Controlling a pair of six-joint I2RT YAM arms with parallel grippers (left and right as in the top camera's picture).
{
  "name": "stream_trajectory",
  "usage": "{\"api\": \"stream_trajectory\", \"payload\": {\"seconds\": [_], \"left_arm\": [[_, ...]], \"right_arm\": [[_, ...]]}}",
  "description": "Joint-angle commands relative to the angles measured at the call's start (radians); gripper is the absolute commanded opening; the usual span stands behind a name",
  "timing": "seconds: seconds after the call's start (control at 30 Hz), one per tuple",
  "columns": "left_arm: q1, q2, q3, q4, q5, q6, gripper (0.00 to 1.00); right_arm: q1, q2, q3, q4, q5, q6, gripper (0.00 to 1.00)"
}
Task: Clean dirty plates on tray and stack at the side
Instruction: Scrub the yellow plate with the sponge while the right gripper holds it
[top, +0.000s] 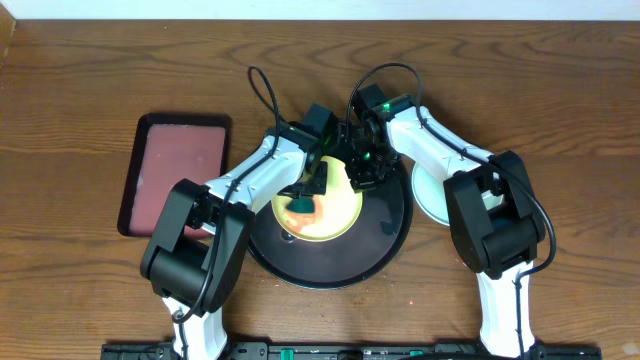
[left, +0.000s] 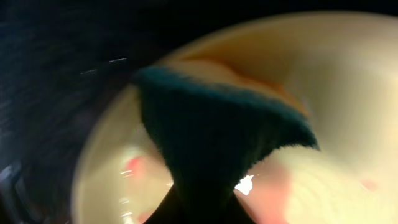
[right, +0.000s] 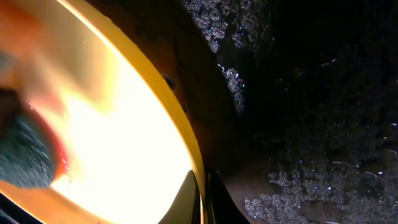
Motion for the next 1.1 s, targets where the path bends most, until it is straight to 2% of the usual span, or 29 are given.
{"api": "stream_trajectory", "payload": {"seconds": [0.0, 0.3, 0.4, 0.6, 0.8, 1.0, 1.07], "left_arm": [[0.024, 0.018, -0.010, -0.031, -0.189, -0.173, 0.08], [0.025, 0.018, -0.010, -0.194, 0.285, -0.006, 0.07], [0.025, 0.018, -0.010, -0.196, 0.356, 0.018, 0.07], [0.026, 0.018, -0.010, -0.044, 0.278, 0.022, 0.07], [0.065, 0.018, -0.010, 0.008, 0.232, 0.062, 0.07], [0.094, 0.018, -0.011, 0.002, -0.049, 0.010, 0.07], [0.094, 0.018, -0.011, -0.013, -0.068, -0.020, 0.08]], "right_arm": [[0.010, 0.024, -0.031, -0.002, 0.048, 0.027, 0.01], [0.010, 0.024, -0.031, -0.002, 0.051, 0.028, 0.01], [0.010, 0.024, -0.031, -0.002, 0.051, 0.028, 0.01], [0.010, 0.024, -0.031, -0.002, 0.051, 0.028, 0.01], [0.010, 0.024, -0.031, -0.002, 0.051, 0.028, 0.01], [0.010, 0.024, -0.031, -0.003, 0.051, 0.028, 0.01], [0.010, 0.024, -0.031, -0.003, 0.051, 0.028, 0.01]]}}
